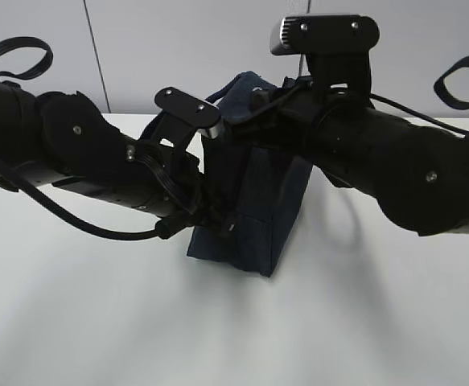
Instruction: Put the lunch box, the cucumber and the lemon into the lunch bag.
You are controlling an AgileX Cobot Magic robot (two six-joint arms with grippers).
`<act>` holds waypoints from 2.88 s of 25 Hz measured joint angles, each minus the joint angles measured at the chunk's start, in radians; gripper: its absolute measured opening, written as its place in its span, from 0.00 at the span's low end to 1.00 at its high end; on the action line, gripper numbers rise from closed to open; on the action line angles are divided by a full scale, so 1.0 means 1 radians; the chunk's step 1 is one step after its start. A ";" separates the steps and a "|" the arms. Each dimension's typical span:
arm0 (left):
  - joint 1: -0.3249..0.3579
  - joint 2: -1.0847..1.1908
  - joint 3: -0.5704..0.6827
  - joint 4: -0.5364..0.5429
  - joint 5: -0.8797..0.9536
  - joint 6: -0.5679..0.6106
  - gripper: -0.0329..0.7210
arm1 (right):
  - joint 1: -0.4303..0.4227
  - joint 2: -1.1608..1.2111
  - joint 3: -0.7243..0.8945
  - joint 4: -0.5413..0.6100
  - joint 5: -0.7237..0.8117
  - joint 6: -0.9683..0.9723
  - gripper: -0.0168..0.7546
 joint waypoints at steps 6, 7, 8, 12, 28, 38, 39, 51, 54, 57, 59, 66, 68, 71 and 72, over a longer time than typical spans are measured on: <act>0.013 0.000 0.000 0.000 0.000 0.000 0.04 | 0.000 0.000 0.000 0.055 0.000 -0.004 0.02; 0.013 0.000 0.000 0.000 0.000 0.000 0.04 | 0.000 0.000 0.000 0.065 -0.002 -0.006 0.02; 0.013 0.000 0.000 0.000 0.000 0.000 0.04 | 0.000 0.000 0.000 0.074 -0.005 -0.006 0.02; 0.013 0.000 0.003 0.001 0.000 0.000 0.04 | 0.000 0.000 0.000 0.125 -0.038 -0.006 0.02; 0.013 -0.014 0.061 0.001 -0.037 0.000 0.04 | -0.092 0.056 -0.105 0.139 -0.027 -0.006 0.02; 0.013 -0.016 0.061 0.001 -0.035 0.002 0.04 | -0.169 0.167 -0.264 0.139 0.063 -0.007 0.02; 0.013 -0.016 0.061 0.001 -0.035 0.002 0.04 | -0.181 0.180 -0.281 0.139 0.071 -0.007 0.02; 0.013 -0.016 0.061 -0.002 -0.031 0.002 0.04 | -0.272 0.303 -0.499 0.122 0.316 -0.056 0.02; 0.013 -0.016 0.061 -0.012 -0.029 0.002 0.04 | -0.288 0.314 -0.544 0.116 0.399 -0.105 0.02; 0.013 -0.016 0.063 -0.020 -0.027 0.002 0.04 | -0.298 0.314 -0.589 0.114 0.489 -0.160 0.02; 0.013 -0.016 0.063 -0.021 -0.023 0.002 0.04 | -0.303 0.316 -0.607 0.108 0.533 -0.186 0.02; 0.013 -0.016 0.063 -0.025 -0.005 0.002 0.04 | -0.335 0.323 -0.625 0.107 0.622 -0.210 0.02; 0.013 -0.018 0.063 -0.025 -0.003 0.002 0.04 | -0.348 0.334 -0.638 0.106 0.657 -0.210 0.02; 0.013 -0.018 0.063 -0.025 -0.001 0.002 0.04 | -0.373 0.355 -0.678 0.099 0.733 -0.212 0.02; 0.013 -0.018 0.063 -0.025 0.001 0.002 0.04 | -0.375 0.362 -0.690 0.096 0.748 -0.212 0.02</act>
